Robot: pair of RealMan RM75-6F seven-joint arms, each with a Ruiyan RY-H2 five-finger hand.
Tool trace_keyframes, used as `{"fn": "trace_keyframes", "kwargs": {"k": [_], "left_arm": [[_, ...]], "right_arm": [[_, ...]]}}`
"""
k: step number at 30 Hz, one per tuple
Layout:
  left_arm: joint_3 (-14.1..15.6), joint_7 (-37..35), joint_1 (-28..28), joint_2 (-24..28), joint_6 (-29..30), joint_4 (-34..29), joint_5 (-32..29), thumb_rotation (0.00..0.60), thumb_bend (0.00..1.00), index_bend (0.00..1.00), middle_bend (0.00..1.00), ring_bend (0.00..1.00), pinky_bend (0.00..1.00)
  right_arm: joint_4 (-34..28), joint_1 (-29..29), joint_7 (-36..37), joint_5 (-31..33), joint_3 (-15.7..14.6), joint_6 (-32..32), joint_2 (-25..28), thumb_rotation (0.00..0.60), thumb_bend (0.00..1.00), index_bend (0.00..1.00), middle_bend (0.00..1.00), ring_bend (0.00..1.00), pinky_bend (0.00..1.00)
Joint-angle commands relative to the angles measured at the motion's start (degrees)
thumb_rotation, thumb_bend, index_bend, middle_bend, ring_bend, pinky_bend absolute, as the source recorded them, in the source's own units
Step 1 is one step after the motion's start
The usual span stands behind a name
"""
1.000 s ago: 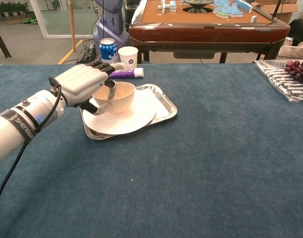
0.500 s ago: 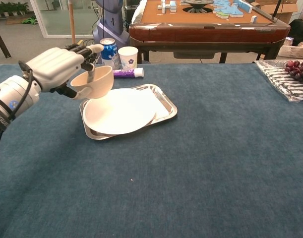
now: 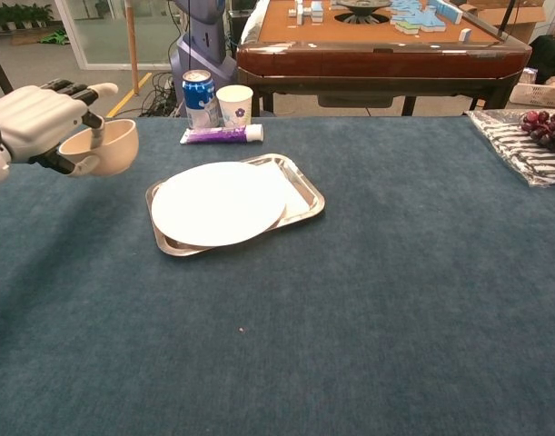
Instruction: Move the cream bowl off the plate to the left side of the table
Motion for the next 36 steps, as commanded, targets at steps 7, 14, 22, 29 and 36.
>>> {"fn": "trace_keyframes", "kwargs": {"k": [7,14,22,29,36], "left_arm": [[1.86,-1.72,0.95,-3.25,-1.6,7.65,0.53,0.6,0.41,0.56,0.0,0.0,0.0],[3.22,0.33,1.92,-3.08,-2.54,7.39,1.07,0.6,0.4,0.38,0.0,0.0,0.0],[3.57,3.73,4.07,0.86,-1.4,-0.72,0.71,0.6,0.38,0.11,0.0,0.0,0.0],[3.41,6.88,7.89,8.17,3.88,-14.73,0.39,0.6,0.36,0.1,0.0,0.0,0.0],[5.32,12.49,13.35,18.94,7.62,-33.38,-1.55,0.6,0.35,0.11,0.0,0.0,0.0]], "right_arm": [[0.02,-0.11,-0.02,0.19,0.09,0.18,-0.01,0.6,0.0,0.23,0.22,0.15,0.34],[0.04,-0.03,-0.24,0.31,0.07,-0.05,-0.04,0.6,0.0,0.23,0.22,0.15,0.34],[0.04,0.0,-0.47,0.36,0.04,-0.16,-0.11,0.6,0.0,0.23,0.22,0.15,0.34],[0.07,0.05,-0.74,0.51,0.07,-0.26,-0.16,0.6,0.0,0.23,0.22,0.15,0.34],[0.12,0.24,-1.77,0.83,0.08,-0.64,-0.59,0.6,0.0,0.23,0.22,0.15,0.34]]}}
